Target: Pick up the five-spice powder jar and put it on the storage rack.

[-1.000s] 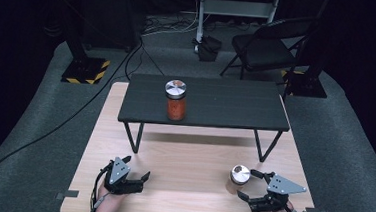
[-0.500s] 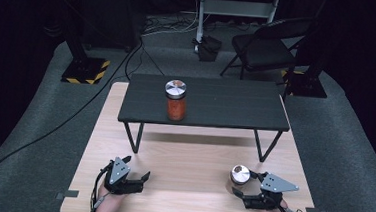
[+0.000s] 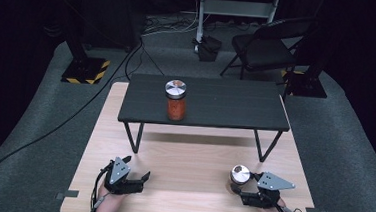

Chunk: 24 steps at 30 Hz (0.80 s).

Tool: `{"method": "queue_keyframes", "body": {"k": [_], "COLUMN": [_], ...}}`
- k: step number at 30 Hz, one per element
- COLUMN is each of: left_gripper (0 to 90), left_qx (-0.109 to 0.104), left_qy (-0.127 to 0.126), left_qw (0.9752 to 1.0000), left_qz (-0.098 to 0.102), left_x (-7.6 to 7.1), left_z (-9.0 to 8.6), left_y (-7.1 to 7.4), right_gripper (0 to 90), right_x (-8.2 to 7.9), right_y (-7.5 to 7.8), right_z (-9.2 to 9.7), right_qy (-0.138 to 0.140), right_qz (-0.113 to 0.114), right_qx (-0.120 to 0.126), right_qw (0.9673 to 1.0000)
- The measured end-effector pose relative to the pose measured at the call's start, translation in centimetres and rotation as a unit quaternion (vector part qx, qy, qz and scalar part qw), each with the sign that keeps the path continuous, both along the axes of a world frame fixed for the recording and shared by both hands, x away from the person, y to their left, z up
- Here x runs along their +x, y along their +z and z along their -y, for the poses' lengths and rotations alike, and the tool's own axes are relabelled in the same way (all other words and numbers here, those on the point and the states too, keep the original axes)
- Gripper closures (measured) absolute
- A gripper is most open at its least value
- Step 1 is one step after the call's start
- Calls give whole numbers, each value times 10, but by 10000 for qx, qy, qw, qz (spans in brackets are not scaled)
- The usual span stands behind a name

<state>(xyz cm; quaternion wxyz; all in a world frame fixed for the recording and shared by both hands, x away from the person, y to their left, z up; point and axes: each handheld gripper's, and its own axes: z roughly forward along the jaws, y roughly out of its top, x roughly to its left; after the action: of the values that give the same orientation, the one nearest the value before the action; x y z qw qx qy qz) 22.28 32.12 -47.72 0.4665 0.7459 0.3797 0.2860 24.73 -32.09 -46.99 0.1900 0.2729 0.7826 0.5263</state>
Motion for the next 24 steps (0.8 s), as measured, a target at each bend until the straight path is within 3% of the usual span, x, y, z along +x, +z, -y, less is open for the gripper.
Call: {"method": "queue_keyframes", "body": {"k": [8, 24], "left_gripper": [89, 89], "left_qx": [1, 18], "left_qy": [1, -19], "left_qw": [10000, 10000], "left_qz": [0, 3], "left_x": [0, 0], "left_z": [0, 0], "left_y": [0, 0], "right_gripper": [299, 300], "right_x": [-2, -2], "right_y": [2, 12], "right_z": [-3, -3], "right_qy": [-47, -178], "right_qz": [32, -118], "right_qx": [-73, -49], "right_qw": [10000, 9998]}}
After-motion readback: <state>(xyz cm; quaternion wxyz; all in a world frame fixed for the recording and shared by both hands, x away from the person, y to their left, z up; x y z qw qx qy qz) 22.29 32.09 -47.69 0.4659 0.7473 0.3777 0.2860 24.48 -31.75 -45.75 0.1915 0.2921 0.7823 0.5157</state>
